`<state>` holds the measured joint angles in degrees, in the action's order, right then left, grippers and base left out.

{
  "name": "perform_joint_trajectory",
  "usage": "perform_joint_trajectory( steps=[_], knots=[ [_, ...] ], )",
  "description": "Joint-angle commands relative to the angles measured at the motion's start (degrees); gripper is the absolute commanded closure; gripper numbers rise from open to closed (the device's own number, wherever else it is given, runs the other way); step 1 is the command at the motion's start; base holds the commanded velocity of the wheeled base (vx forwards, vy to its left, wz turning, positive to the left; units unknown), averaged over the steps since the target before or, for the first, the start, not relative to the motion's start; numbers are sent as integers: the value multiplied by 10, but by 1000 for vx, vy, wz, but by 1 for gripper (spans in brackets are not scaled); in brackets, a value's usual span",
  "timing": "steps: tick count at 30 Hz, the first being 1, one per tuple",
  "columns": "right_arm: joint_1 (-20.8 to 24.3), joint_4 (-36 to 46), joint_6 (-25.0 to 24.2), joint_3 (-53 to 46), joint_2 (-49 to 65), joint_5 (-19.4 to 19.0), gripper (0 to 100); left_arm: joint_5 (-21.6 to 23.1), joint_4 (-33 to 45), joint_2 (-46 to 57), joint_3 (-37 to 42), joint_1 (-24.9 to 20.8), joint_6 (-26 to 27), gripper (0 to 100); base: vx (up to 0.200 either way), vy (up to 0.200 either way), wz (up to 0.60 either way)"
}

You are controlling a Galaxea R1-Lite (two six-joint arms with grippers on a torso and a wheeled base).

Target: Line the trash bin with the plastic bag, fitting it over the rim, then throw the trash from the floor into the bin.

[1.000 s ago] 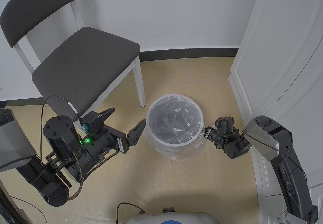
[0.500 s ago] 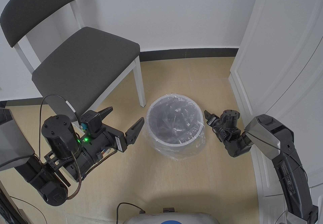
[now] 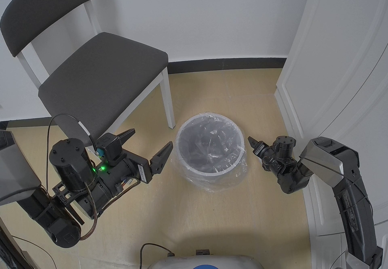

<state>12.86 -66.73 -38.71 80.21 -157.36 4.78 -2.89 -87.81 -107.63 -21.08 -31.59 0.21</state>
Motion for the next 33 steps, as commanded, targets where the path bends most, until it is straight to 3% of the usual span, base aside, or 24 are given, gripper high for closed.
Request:
perform_joint_trajectory(
  steps=[1,5,12,16,22,28,33],
  knots=[
    [-5,-31,0,-56,26,-28,0,0,0,1,2,0,0,0,0,0,0],
    [-5,-44,7,-109,36,-81,0,1,-1,1,3,-1,0,0,0,0,0],
    [1,-35,20,-108,29,-90,0,1,-1,0,4,-1,0,0,0,0,0],
    [6,26,46,-98,30,-96,0,1,-1,0,5,-3,1,0,0,0,0],
    [15,112,55,-25,15,-89,0,1,-1,1,2,-3,1,0,0,0,0],
    [16,131,67,5,-1,-75,0,1,-1,0,0,-3,1,0,0,0,0],
    [16,244,75,52,-3,-51,0,1,-1,-2,-2,-3,1,0,0,0,0]
  ],
)
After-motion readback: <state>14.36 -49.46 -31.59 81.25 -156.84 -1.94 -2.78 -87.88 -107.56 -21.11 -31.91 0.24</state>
